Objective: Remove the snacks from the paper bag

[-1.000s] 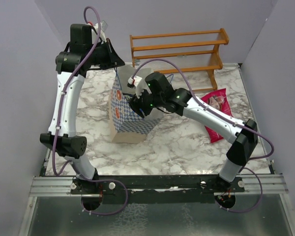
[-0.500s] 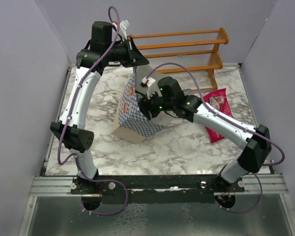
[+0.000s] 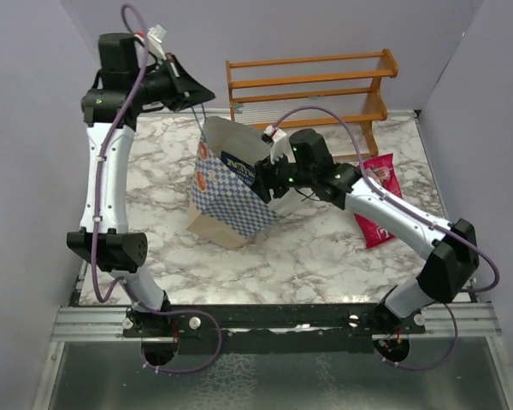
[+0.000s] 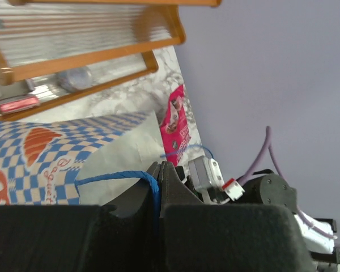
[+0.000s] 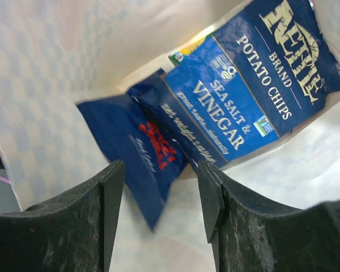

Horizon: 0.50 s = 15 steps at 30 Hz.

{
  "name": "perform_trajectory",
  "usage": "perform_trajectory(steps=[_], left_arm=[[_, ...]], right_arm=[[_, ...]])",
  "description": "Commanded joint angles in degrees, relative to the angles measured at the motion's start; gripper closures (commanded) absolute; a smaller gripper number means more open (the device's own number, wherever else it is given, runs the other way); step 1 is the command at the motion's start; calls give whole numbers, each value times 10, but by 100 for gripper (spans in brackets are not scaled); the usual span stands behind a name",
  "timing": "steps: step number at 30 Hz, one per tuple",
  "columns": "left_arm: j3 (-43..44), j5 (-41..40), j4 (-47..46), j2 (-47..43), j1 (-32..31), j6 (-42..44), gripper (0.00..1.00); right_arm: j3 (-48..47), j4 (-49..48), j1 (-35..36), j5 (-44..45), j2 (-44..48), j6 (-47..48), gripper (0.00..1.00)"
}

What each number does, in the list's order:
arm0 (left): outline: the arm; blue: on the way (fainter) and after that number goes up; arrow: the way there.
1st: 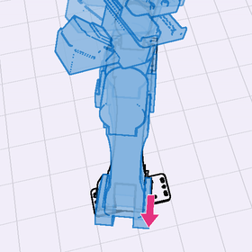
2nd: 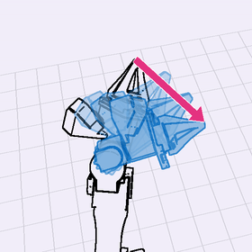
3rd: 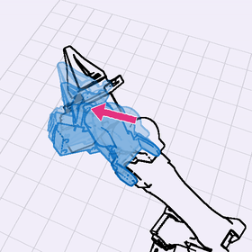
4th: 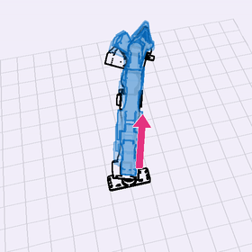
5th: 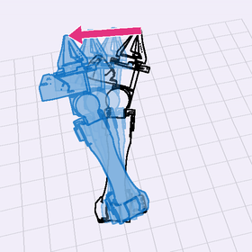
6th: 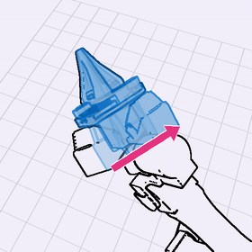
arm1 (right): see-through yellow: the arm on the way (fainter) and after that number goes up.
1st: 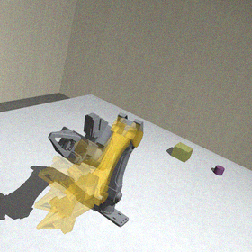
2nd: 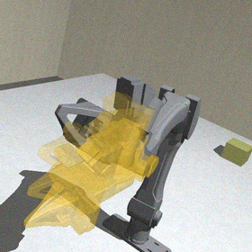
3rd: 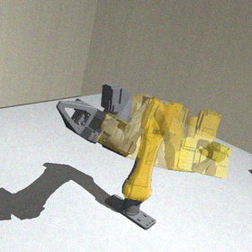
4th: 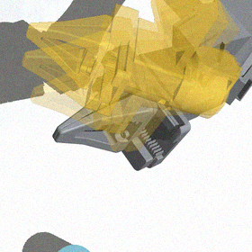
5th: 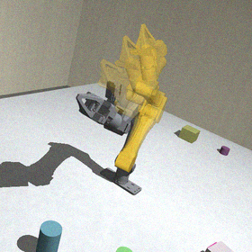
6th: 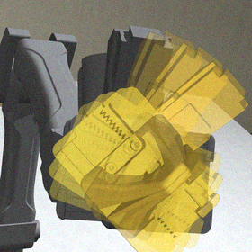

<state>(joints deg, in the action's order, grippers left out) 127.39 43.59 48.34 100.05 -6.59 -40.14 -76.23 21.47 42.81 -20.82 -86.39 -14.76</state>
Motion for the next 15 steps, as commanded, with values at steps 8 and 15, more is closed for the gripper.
perform_trajectory(steps=[8, 15], left_arm=[[53, 154, -37, -45, 107, -18, 100], [-125, 169, -147, -117, 95, -81, 100]], right_arm=[[-154, -55, 6, -143, -136, -82, 49], [-123, -54, 6, -101, -133, -98, 48]])
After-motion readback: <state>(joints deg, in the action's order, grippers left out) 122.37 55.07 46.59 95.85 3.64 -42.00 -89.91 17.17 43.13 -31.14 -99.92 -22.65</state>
